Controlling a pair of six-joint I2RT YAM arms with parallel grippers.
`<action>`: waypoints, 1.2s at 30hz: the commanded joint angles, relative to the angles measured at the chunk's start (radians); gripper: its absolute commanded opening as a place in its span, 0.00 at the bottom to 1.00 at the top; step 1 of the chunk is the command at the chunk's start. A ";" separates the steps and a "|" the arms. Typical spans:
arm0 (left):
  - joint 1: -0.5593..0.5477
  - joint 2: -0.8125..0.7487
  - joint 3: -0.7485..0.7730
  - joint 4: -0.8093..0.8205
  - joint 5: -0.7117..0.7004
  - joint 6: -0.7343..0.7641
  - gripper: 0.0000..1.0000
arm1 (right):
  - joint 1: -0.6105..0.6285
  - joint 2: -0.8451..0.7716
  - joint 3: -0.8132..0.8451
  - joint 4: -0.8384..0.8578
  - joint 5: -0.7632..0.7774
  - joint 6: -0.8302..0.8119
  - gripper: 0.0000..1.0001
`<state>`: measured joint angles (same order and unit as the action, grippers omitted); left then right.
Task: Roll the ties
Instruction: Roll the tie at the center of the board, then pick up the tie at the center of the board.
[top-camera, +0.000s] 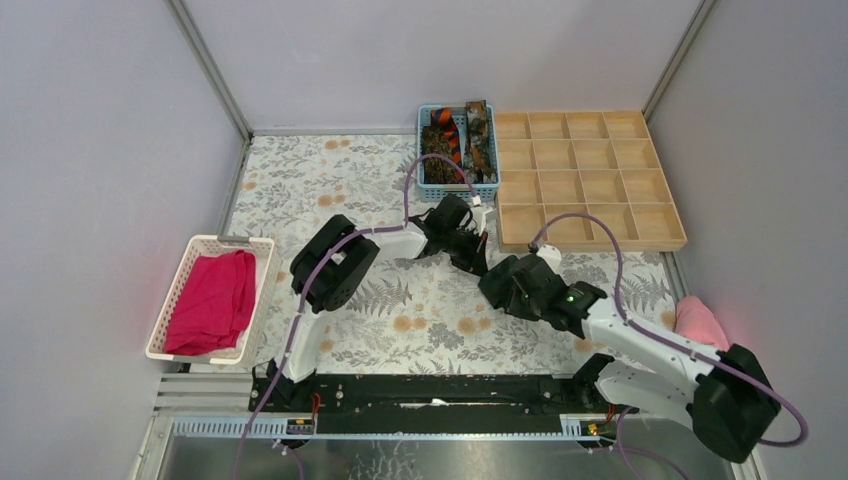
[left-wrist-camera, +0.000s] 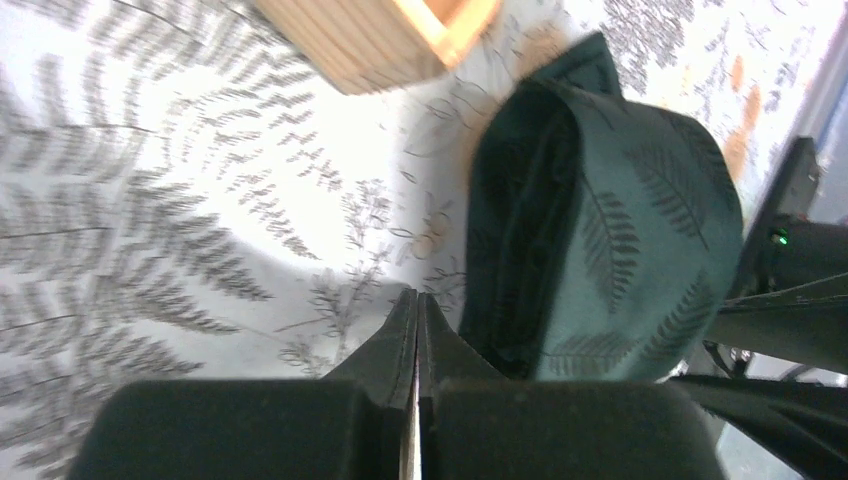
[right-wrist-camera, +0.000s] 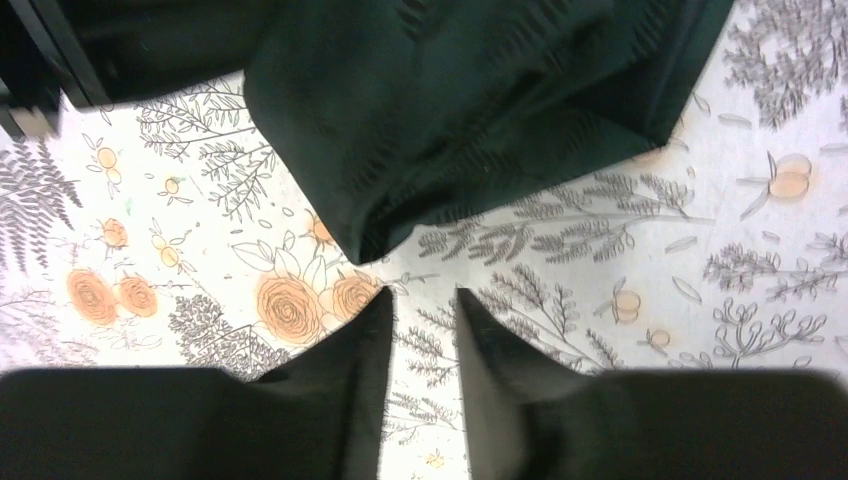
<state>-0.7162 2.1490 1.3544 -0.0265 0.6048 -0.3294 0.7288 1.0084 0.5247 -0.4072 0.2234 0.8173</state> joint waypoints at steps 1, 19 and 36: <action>0.014 0.000 0.072 -0.126 -0.123 0.067 0.00 | 0.009 -0.150 -0.072 -0.060 -0.001 0.123 0.49; 0.001 0.013 0.243 -0.120 0.067 0.005 0.00 | 0.009 -0.662 -0.288 -0.131 0.141 0.568 0.66; -0.034 -0.128 0.035 0.023 0.100 -0.057 0.00 | 0.009 -0.691 -0.346 -0.183 0.247 0.671 0.80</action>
<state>-0.7460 1.9980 1.3670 -0.0589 0.6697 -0.3801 0.7315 0.2806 0.1879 -0.6083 0.3840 1.4502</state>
